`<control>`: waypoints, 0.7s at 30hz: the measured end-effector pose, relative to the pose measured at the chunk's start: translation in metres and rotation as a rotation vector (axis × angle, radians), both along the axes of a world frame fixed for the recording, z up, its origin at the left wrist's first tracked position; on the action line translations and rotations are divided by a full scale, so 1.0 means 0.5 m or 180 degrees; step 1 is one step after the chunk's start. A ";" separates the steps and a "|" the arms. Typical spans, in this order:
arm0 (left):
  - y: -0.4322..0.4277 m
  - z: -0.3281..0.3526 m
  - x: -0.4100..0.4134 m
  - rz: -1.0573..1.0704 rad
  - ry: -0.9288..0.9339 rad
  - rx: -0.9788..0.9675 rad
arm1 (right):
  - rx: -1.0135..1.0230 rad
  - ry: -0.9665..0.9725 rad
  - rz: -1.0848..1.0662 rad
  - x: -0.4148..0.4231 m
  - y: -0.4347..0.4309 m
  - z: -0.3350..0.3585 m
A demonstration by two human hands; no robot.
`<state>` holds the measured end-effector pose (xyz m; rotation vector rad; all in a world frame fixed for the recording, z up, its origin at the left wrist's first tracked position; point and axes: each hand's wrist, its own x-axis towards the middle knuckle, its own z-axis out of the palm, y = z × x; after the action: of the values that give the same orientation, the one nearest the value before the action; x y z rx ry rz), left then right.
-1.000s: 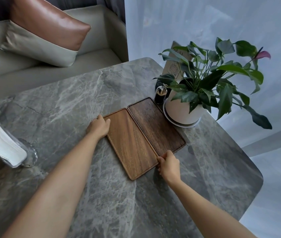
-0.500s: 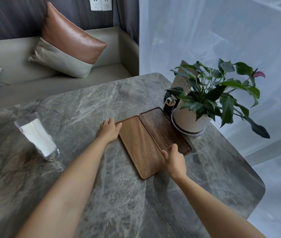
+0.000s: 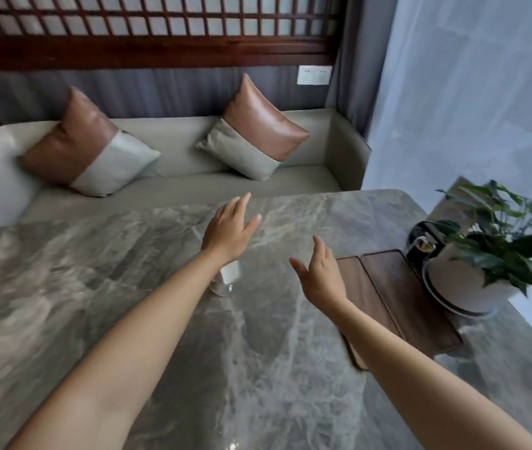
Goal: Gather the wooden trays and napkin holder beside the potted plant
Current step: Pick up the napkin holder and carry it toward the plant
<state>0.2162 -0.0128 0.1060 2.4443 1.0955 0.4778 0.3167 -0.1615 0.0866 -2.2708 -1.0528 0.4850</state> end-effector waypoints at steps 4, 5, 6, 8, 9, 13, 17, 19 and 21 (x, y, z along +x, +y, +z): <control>0.081 -0.011 -0.085 0.0341 0.0060 -0.0306 | -0.0002 0.0024 0.0254 -0.070 0.073 0.003; 0.099 -0.019 -0.099 0.0408 0.0079 -0.0430 | -0.0014 0.0031 0.0305 -0.084 0.088 0.001; 0.114 -0.029 -0.111 0.0461 0.0113 -0.0542 | -0.0038 0.0033 0.0353 -0.097 0.101 -0.003; 0.138 -0.051 -0.127 0.0524 0.0220 -0.0748 | -0.0105 0.0038 0.0385 -0.119 0.123 -0.014; 0.145 -0.063 -0.131 0.0543 0.0280 -0.0834 | -0.0143 0.0062 0.0381 -0.126 0.131 -0.019; 0.167 -0.105 -0.137 0.0579 0.0459 -0.1175 | -0.0366 0.0104 0.0383 -0.148 0.154 -0.050; 0.171 -0.134 -0.120 0.0494 0.0369 -0.1489 | -0.0546 0.0123 0.0382 -0.161 0.164 -0.075; 0.167 -0.144 -0.107 0.0477 0.0308 -0.1620 | -0.0624 0.0125 0.0372 -0.167 0.169 -0.084; 0.166 -0.152 -0.094 0.0479 0.0226 -0.1723 | -0.0680 0.0175 0.0356 -0.171 0.174 -0.093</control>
<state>0.1691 0.0705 0.0300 1.9266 1.2510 0.1120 0.2312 -0.0747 0.0401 -2.3755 -1.1525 0.7334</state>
